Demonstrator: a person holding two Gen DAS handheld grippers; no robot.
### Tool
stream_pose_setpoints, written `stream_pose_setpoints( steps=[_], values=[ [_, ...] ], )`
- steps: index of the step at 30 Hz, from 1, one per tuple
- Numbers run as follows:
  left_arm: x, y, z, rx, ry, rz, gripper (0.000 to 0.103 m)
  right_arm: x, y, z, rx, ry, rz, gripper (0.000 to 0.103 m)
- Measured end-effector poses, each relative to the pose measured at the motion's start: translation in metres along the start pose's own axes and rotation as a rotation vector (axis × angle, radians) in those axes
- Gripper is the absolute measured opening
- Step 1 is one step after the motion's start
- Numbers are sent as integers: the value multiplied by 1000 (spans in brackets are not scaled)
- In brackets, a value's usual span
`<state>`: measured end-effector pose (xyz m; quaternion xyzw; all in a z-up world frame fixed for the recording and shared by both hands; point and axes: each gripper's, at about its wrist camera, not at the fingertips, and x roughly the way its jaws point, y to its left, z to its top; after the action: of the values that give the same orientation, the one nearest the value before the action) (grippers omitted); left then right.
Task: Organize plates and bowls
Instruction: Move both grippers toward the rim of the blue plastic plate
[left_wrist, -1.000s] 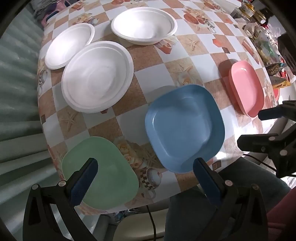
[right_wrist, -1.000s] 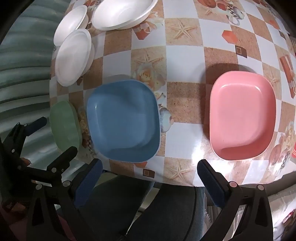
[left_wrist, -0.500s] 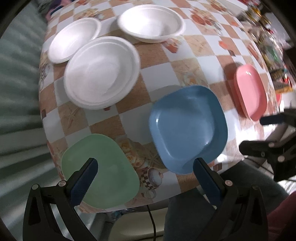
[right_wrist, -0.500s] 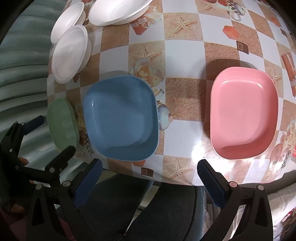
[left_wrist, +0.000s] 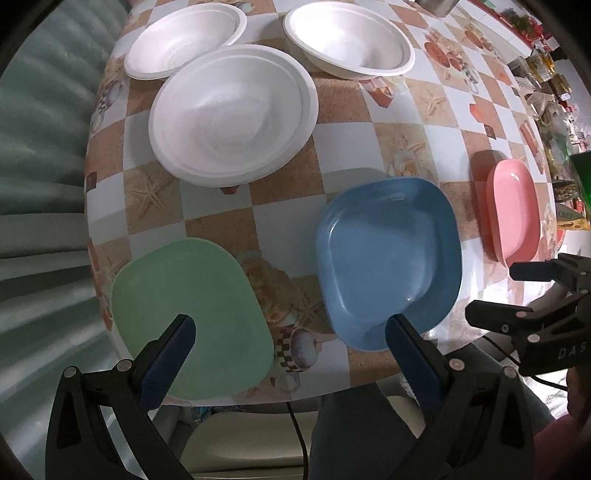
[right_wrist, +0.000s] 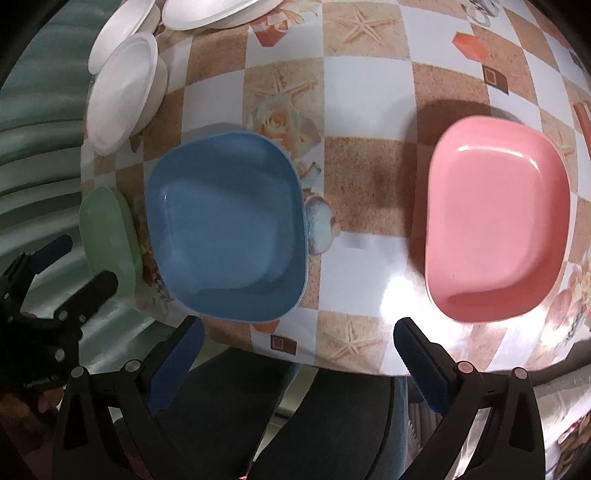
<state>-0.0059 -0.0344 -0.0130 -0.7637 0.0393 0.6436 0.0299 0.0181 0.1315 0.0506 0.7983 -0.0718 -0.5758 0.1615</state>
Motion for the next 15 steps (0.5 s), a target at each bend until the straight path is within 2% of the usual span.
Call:
stream_pose_setpoints(
  steps=[3, 4, 5, 11, 15],
  values=[
    [3, -1, 2, -2, -5, 9, 103, 7, 1, 5, -26, -29, 1, 103],
    [3, -3, 3, -5, -9, 18, 103, 9, -1, 11, -26, -41, -28, 103],
    [3, -6, 7, -9, -15, 42, 103, 12, 0, 14, -25, -35, -21, 103],
    [6, -7, 8, -16, -20, 64, 103, 39, 11, 29, -16, -34, 31, 103],
    [8, -15, 15, -4, -12, 72, 103, 54, 16, 38, -5, -62, 3, 103]
  ],
)
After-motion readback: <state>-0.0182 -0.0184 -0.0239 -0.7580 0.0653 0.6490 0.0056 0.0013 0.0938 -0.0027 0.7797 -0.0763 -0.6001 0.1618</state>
